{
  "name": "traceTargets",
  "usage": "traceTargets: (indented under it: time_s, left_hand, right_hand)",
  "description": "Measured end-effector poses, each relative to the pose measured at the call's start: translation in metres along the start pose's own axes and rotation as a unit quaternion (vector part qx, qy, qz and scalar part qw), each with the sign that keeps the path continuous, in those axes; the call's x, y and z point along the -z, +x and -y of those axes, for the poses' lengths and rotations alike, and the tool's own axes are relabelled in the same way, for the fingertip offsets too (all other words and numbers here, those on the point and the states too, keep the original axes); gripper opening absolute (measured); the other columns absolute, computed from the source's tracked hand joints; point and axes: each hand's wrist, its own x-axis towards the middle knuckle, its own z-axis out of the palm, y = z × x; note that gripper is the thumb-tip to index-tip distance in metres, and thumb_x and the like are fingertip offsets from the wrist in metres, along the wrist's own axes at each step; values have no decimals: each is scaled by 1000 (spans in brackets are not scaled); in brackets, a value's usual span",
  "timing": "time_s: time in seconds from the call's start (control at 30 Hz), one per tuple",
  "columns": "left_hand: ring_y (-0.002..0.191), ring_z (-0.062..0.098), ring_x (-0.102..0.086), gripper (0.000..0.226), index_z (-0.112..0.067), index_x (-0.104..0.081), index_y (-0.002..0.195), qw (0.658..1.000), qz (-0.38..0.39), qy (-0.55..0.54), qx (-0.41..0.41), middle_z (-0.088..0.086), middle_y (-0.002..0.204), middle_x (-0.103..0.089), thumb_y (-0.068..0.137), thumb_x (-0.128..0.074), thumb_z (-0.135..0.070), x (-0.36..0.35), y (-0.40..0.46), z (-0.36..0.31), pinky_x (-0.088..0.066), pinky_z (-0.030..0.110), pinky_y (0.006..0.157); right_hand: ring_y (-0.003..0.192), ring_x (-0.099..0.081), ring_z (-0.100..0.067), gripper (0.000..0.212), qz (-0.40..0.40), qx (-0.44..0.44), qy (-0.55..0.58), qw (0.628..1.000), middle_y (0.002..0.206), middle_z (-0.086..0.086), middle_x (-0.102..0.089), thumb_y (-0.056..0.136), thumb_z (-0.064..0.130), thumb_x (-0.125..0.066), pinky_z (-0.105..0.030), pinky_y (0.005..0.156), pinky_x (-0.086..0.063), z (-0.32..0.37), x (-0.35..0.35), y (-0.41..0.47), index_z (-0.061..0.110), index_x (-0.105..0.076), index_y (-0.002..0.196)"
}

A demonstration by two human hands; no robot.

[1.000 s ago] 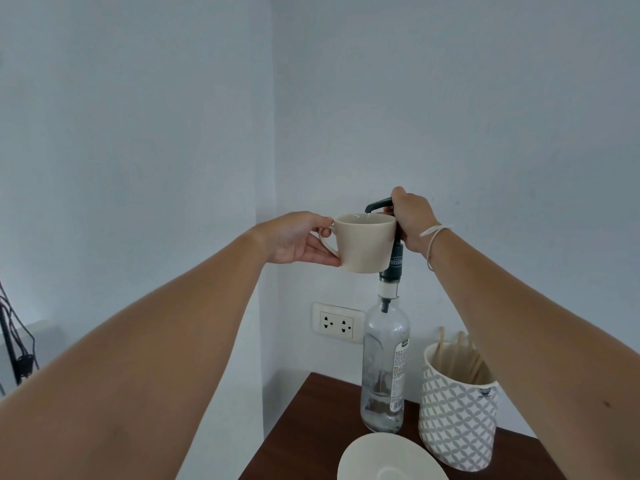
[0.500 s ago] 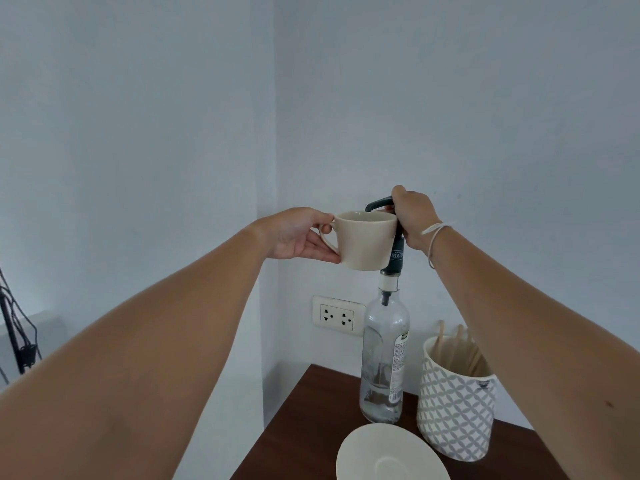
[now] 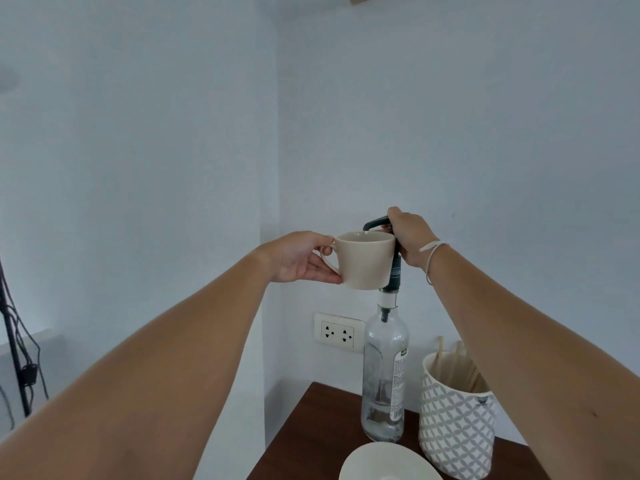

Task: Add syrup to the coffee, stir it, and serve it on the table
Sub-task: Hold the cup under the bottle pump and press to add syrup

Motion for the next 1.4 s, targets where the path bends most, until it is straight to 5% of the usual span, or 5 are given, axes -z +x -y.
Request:
traceTargets:
  time_s: [0.27, 0.43, 0.83, 1.13, 1.4]
  left_hand:
    - [73, 32, -71, 32, -8, -45, 69, 1000, -1, -8, 3, 31, 82, -64, 97, -45, -23, 1, -9, 11, -60, 29, 70]
    - [74, 33, -70, 32, -8, -45, 69, 1000, -9, -16, 3, 31, 83, -63, 97, -44, -22, 0, -14, 12, -60, 29, 69]
    - [74, 32, -71, 32, -8, -46, 70, 1000, -5, -22, 5, 33, 85, -64, 97, -45, -25, 2, -18, 21, -59, 30, 74]
    - [79, 33, -70, 32, -8, -45, 70, 999, 11, -25, 31, 34, 88, -64, 98, -45, -25, -8, -22, 54, -60, 30, 73]
    - [73, 29, -73, 33, -8, -45, 70, 997, 32, -36, 59, 32, 87, -65, 98, -44, -26, -17, -31, 89, -59, 30, 74]
  right_hand:
    - [62, -58, -23, 36, 31, -49, 56, 997, 78, -15, -66, 94, 38, -38, -30, 63, -48, 15, -1, -7, 7, -51, 85]
    - [68, -61, -19, 39, 33, -49, 66, 996, 124, -16, -62, 94, 44, -42, -26, 57, -49, 25, 3, -11, 7, -52, 101]
    - [88, -57, -18, 17, -98, 88, 20, 991, 95, -3, -64, 86, 32, -54, -35, 85, -46, -33, 20, -70, 22, -58, 73]
    - [97, -59, -13, 36, 28, 66, 42, 997, 103, 4, -64, 89, 21, -60, -33, 93, -47, -99, 18, -120, 13, -57, 123]
    - [116, -58, -18, 37, 89, 40, 57, 994, 123, -4, -64, 87, 17, -63, -28, 95, -48, -129, 19, -146, 20, -56, 123]
